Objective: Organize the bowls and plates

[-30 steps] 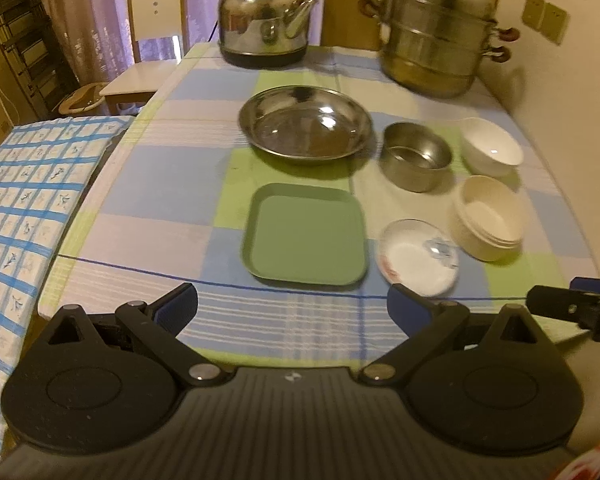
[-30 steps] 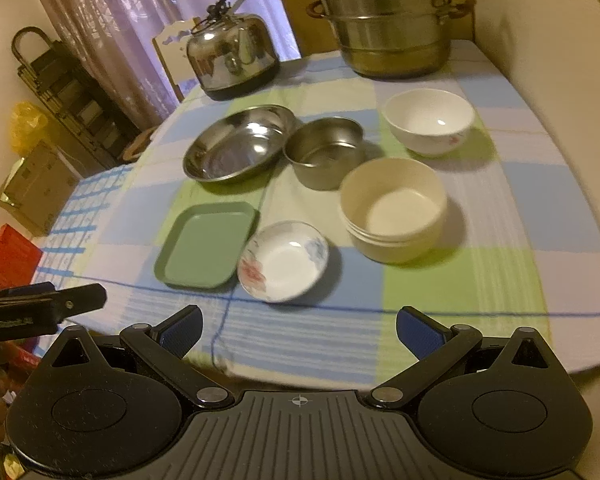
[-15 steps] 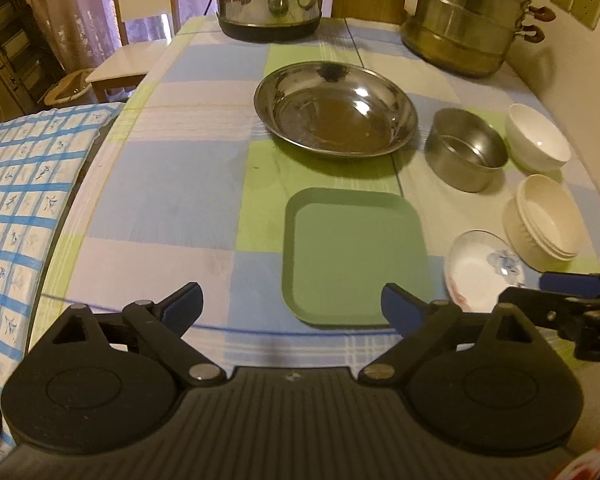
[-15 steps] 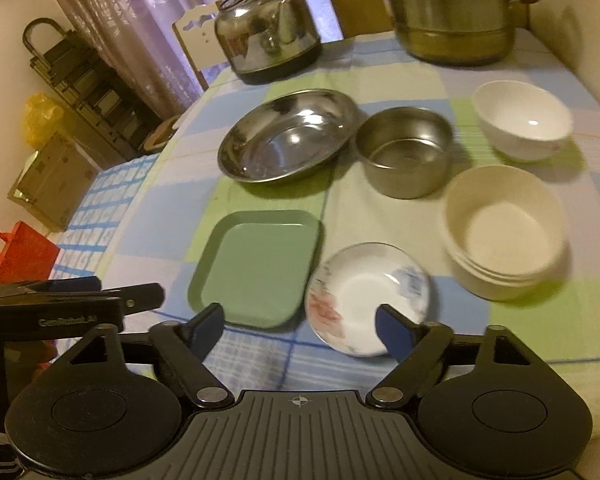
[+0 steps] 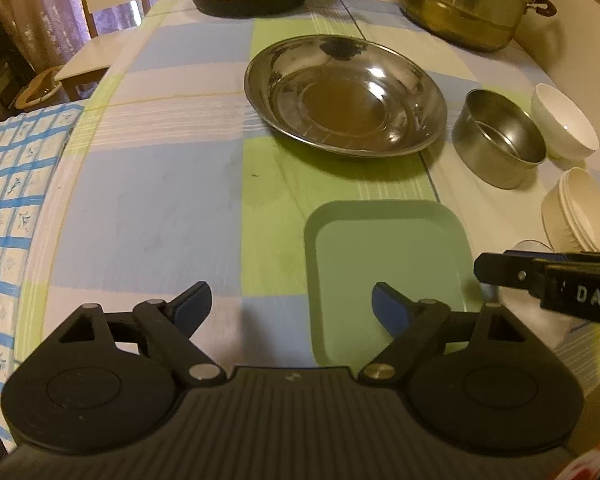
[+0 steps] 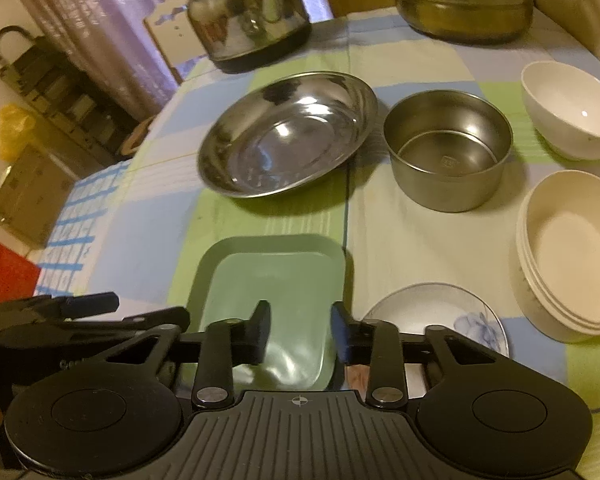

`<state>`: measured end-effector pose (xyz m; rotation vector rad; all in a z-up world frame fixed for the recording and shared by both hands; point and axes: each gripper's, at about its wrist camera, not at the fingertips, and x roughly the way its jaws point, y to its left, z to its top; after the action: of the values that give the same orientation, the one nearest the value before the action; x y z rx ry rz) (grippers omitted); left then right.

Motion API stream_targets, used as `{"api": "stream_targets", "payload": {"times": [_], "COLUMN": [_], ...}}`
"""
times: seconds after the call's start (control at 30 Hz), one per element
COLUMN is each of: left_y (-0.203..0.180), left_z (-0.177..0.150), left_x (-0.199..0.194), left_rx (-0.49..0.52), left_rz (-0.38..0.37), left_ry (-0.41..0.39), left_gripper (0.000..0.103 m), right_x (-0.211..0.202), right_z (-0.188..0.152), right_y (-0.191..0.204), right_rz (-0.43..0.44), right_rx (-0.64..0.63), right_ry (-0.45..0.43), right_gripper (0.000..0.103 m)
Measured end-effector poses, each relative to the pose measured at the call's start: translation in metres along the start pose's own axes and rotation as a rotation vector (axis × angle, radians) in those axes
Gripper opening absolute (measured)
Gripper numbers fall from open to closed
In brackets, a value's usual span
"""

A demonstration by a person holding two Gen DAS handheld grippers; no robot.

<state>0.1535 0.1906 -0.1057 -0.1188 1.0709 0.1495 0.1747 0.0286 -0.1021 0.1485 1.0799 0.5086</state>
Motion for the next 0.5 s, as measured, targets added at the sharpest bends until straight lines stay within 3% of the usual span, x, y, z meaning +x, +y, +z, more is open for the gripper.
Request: {"api": "stream_targets", "payload": {"times": [0.2,0.5], "left_y": [0.008,0.012], "left_z": [0.007,0.012], "left_x": [0.016,0.027], "left_rx": [0.007,0.021], "left_rz": [-0.020,-0.052], "left_ry": [0.031,0.057], "left_gripper": [0.083,0.080], "right_x": [0.022,0.041], "right_z": [0.010,0.016], "right_y": [-0.001,-0.001], "right_rz": [-0.060,-0.143], "right_rx": [0.009,0.015], "right_ry": [0.035,0.085], "right_gripper": [0.021,0.020]}}
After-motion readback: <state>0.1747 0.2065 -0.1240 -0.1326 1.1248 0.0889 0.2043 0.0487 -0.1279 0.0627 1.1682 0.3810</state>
